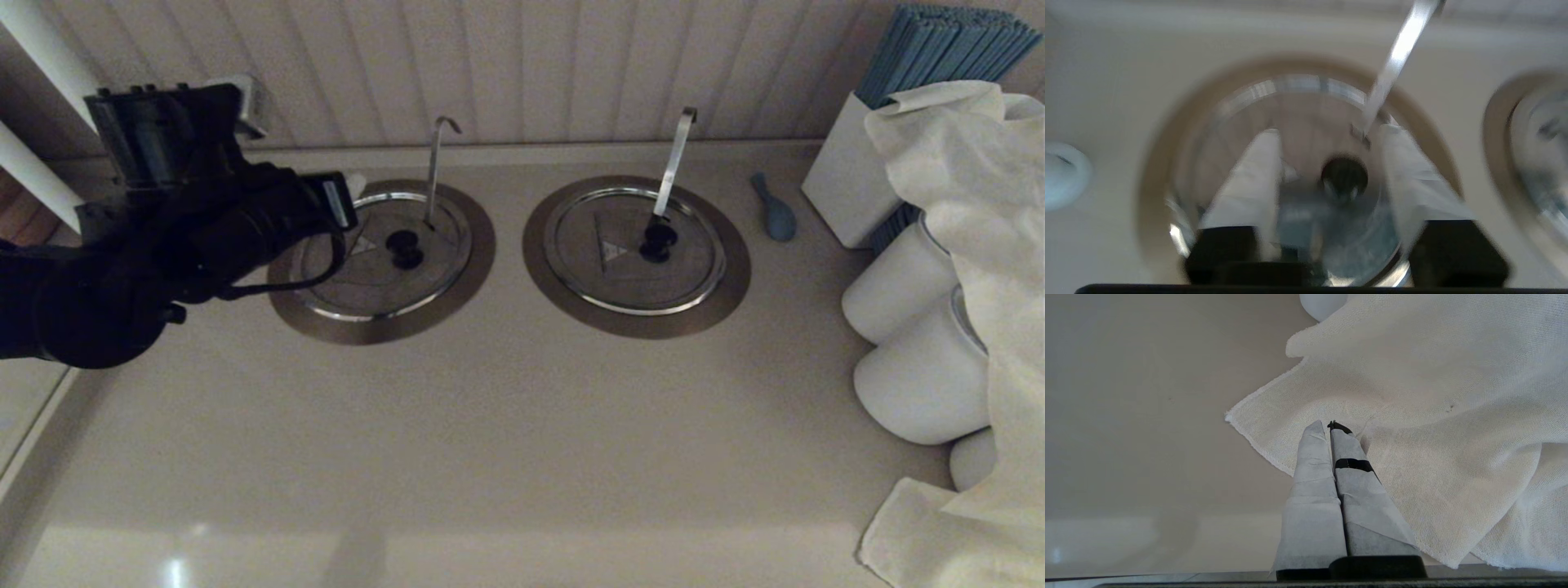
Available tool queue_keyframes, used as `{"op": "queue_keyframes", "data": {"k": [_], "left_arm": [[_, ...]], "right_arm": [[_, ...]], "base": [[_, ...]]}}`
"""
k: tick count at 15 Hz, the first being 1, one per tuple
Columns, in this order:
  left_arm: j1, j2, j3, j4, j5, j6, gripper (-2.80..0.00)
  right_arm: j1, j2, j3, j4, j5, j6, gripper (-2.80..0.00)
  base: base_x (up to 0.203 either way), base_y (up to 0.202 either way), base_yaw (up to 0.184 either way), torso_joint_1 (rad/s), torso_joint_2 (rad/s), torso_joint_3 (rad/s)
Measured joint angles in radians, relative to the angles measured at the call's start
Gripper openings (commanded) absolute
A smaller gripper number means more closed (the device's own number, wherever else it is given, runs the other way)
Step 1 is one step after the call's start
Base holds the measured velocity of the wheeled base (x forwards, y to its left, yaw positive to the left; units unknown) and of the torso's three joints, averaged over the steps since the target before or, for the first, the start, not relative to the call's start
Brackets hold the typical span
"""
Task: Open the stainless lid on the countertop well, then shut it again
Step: Open the lid
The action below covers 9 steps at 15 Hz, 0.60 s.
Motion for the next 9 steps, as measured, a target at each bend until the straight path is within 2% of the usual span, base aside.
{"op": "queue_keyframes", "data": {"k": [3,6,9], "left_arm": [[-0.017,0.062,0.005,-0.043,0.000,-0.025,0.00],[-0.051,0.134,0.006,-0.190,0.039,-0.050,0.00],[-0.064,0.178,0.023,-0.278,0.049,-0.052,0.00]], "right_arm": [[0.000,0.000,0.000,0.000,0.000,0.000,-2.80],[0.000,0.000,0.000,0.000,-0.001,0.000,-2.80],[0.000,0.000,0.000,0.000,0.000,0.000,-2.80]], "base": [[0.000,0.000,0.000,0.000,0.00,0.000],[0.000,0.000,0.000,0.000,0.00,0.000],[0.000,0.000,0.000,0.000,0.00,0.000]]}}
